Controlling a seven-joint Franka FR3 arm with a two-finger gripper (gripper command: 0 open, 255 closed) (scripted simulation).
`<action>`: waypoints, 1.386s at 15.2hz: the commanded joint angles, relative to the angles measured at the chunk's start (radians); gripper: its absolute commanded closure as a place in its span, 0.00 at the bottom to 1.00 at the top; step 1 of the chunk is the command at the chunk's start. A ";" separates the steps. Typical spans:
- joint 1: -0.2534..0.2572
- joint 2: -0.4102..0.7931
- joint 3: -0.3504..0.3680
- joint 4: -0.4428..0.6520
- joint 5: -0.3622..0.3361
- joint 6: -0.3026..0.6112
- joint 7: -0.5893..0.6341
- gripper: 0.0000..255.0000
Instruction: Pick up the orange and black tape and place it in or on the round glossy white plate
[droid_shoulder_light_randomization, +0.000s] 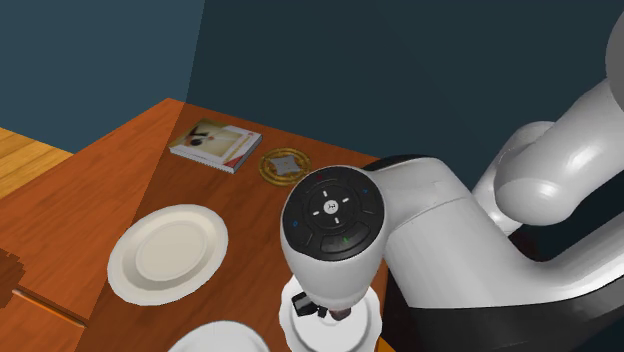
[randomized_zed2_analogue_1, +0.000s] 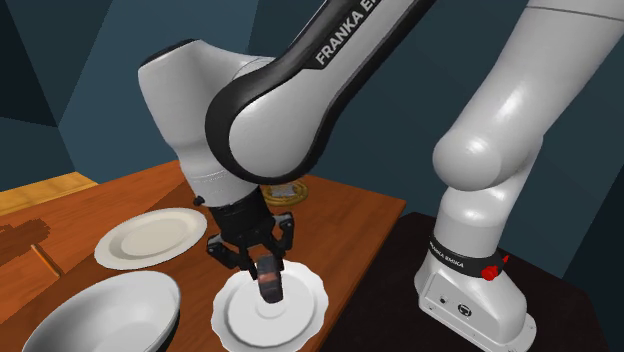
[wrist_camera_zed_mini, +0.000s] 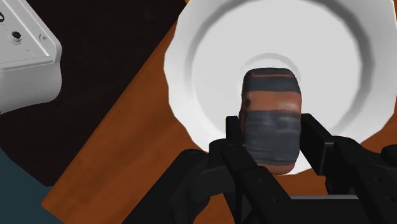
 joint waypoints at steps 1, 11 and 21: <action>-0.029 0.041 0.033 -0.008 -0.034 0.036 0.031 1.00; -0.060 0.088 0.065 -0.016 -0.081 0.071 0.070 1.00; 0.016 -0.032 -0.023 0.064 0.018 -0.083 -0.014 0.00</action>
